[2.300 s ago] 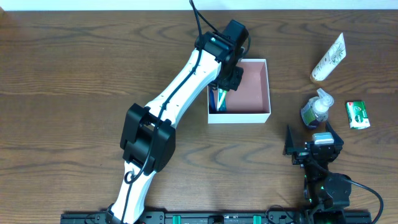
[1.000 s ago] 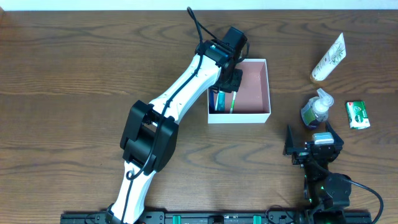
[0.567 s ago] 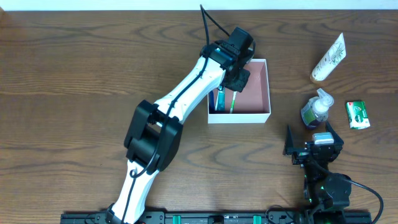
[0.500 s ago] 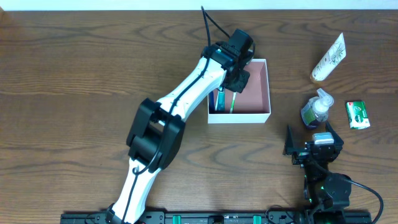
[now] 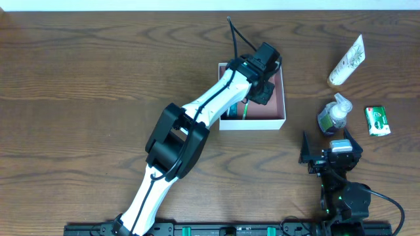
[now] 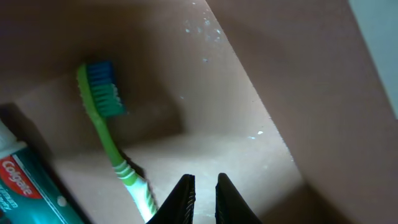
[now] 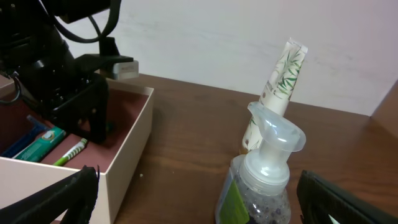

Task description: Pack container

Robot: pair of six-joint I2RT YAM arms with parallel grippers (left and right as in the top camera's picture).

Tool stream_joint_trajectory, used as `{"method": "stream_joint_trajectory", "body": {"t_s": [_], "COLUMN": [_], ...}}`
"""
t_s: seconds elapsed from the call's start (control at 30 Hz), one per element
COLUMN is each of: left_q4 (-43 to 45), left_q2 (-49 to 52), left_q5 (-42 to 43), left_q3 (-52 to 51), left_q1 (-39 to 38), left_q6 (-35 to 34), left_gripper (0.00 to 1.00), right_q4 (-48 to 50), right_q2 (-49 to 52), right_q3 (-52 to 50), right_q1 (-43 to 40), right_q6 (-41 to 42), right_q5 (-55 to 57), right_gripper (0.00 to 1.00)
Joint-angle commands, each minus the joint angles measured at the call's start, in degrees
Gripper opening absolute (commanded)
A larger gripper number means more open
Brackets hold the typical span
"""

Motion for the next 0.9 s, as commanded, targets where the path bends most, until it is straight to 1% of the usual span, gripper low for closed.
{"method": "stream_joint_trajectory", "body": {"t_s": [0.0,0.13,0.27,0.53,0.87], "left_q4": [-0.2,-0.2,-0.2,-0.2,-0.5], "left_q2": [1.5,2.4,2.7,3.1,3.9], "left_q5": [0.1,-1.7,-4.0,-4.4,-9.0], "left_q3": [0.0,0.0,0.0,0.0,0.0], "left_q1": [0.4,0.4,0.4,0.4,0.4], "left_q6": [-3.1,-5.7,-5.7,-5.7,-5.8], "left_gripper": [0.14,0.14,0.14,0.14,0.14], "right_q4": [-0.2,-0.2,-0.2,-0.2,-0.2], "right_q2": [-0.4,-0.4,-0.4,-0.4,-0.4], "right_q3": [-0.1,-0.1,-0.1,-0.1,-0.1], "right_q1": [-0.6,-0.6,-0.6,-0.6,-0.6], "right_q6": [-0.8,-0.8,-0.8,-0.8,-0.8], "right_q5": [-0.1,0.3,0.5,0.5,0.5], "right_gripper": [0.99,0.99,0.99,0.99,0.99]}}
